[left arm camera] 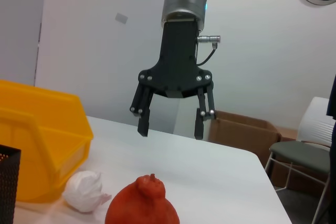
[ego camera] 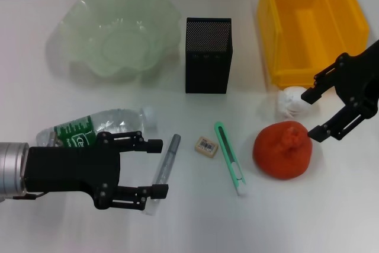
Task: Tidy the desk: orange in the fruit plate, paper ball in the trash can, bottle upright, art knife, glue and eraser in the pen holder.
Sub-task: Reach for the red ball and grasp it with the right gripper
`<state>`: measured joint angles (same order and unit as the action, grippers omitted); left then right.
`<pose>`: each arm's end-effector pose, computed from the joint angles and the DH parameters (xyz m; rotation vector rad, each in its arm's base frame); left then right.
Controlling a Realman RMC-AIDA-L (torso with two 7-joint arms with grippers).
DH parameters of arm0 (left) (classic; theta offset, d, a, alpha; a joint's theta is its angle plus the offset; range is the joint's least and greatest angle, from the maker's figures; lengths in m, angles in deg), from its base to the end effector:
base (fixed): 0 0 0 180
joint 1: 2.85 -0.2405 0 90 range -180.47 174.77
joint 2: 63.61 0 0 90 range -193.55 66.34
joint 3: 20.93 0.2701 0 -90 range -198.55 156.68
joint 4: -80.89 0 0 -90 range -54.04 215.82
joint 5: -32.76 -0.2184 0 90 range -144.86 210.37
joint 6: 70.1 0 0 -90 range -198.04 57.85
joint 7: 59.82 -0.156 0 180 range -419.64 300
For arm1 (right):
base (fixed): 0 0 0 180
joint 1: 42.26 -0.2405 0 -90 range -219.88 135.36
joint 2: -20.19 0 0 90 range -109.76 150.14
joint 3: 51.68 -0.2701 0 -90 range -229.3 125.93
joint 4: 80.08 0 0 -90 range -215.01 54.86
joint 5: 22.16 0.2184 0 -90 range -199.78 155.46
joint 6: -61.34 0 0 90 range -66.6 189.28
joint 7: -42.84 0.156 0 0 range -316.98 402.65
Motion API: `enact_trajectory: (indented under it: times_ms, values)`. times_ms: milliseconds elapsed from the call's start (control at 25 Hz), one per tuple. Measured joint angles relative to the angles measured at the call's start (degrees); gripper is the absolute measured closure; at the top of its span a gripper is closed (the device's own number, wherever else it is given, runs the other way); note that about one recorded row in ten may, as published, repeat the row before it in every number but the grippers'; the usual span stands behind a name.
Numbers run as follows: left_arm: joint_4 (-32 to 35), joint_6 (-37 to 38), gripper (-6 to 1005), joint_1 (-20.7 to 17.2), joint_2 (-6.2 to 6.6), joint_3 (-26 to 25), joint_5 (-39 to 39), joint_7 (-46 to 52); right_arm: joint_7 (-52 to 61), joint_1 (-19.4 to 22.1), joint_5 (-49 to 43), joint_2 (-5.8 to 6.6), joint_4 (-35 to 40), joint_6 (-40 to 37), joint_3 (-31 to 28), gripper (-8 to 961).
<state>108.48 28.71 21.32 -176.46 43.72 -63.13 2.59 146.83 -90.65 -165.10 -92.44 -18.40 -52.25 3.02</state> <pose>-0.2856 0.2755 -0.0319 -2.9949 -0.3481 -0.8659 0.1788 0.3785 0.0489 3.0250 -0.3215 0.3982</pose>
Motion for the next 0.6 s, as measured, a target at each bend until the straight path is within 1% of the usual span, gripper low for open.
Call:
enact_trajectory:
  times_ms: [40,80,120,160,200,240,280,320,360,400,520,600]
  values:
    - [0.00,-0.03,220,-0.01,0.00,-0.08,0.01,0.00,0.10,-0.48,-1.04,-0.32,-0.06,0.19,0.79,139]
    - [0.00,-0.03,221,-0.01,0.00,-0.08,0.01,0.00,0.10,-0.48,-1.04,-0.32,-0.06,0.19,0.79,139]
    - [0.00,-0.09,221,-0.05,-0.01,-0.43,0.01,0.00,0.21,-1.44,-3.71,-1.36,-0.15,1.28,2.70,139]
    - [0.00,-0.09,221,-0.05,-0.01,-0.43,0.01,0.00,0.21,-1.44,-3.71,-1.36,-0.15,1.28,2.70,139]
    - [0.00,-0.17,222,-0.06,-0.07,-0.66,0.01,0.00,0.22,-1.75,-4.79,-1.90,-0.18,1.83,3.47,139]
    - [0.00,-0.24,222,-0.07,-0.08,-0.69,0.01,0.04,0.15,-2.20,-6.83,-3.13,-0.16,3.22,5.04,139]
    - [0.00,-0.24,222,-0.07,-0.08,-0.69,0.01,0.04,0.15,-2.20,-6.83,-3.13,-0.16,3.22,5.04,139]
    - [0.00,-0.34,222,-0.08,-0.11,-0.73,0.05,0.15,-0.08,-2.28,-7.65,-4.01,-0.13,4.39,6.70,139]
    - [0.00,-0.34,223,-0.08,-0.11,-0.73,0.05,0.15,-0.08,-2.28,-7.65,-4.01,-0.13,4.39,6.70,139]
    - [0.00,-0.40,223,-0.09,-0.15,-0.94,0.07,0.31,-0.13,-2.28,-7.84,-4.34,-0.14,5.02,7.58,139]
    - [0.00,-0.51,224,-0.10,-0.29,-1.73,-0.02,0.67,-0.27,-1.59,-7.99,-5.10,-0.44,8.83,11.98,139]
    - [0.00,-0.52,225,-0.09,-0.30,-1.87,-0.03,0.70,-0.28,-1.43,-8.09,-5.23,-0.60,9.76,12.97,139]
